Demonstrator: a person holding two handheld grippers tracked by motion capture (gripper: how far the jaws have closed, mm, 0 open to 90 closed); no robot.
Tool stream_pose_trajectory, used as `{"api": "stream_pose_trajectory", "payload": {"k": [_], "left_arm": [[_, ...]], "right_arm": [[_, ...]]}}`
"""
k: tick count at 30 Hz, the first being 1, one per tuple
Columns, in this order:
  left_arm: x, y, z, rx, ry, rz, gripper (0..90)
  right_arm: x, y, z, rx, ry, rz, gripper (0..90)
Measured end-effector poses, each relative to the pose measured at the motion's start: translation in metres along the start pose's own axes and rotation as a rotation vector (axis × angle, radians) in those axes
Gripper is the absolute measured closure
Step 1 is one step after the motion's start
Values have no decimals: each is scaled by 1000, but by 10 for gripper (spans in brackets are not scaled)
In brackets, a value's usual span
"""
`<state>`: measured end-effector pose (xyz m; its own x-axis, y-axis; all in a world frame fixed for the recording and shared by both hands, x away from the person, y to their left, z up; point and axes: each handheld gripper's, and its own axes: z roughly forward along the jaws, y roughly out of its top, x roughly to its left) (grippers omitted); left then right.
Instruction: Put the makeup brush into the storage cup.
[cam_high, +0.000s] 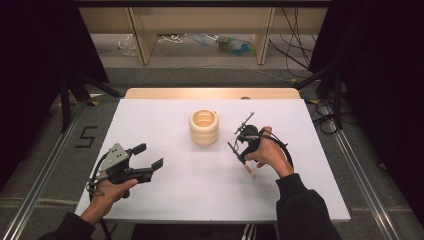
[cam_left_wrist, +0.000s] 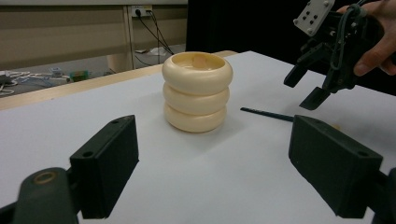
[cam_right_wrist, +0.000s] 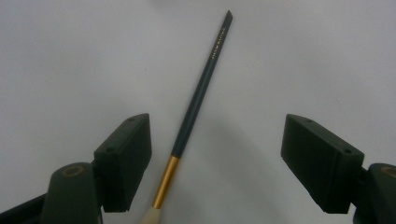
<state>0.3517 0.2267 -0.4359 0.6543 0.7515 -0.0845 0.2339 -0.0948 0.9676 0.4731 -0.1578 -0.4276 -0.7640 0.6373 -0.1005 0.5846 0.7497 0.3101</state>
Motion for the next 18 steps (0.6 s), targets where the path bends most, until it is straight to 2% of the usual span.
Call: {"api": "stream_pose_trajectory", "payload": {"k": [3, 4, 8, 9, 18], "left_arm": [[0, 0, 0, -2, 1, -12, 156], [0, 0, 0, 0, -1, -1, 156], [0, 0, 0, -1, 0, -13, 156], [0, 0, 0, 1, -1, -2, 156], [0, 0, 0, 2, -2, -5, 156]], "right_arm": [[1, 2, 3, 10, 5, -4, 268], [0, 3, 4, 15, 4, -9, 274], [1, 5, 7, 31, 19, 10, 290], [0, 5, 8, 39, 23, 12, 298], [1, 7, 14, 81, 36, 31, 331]]}}
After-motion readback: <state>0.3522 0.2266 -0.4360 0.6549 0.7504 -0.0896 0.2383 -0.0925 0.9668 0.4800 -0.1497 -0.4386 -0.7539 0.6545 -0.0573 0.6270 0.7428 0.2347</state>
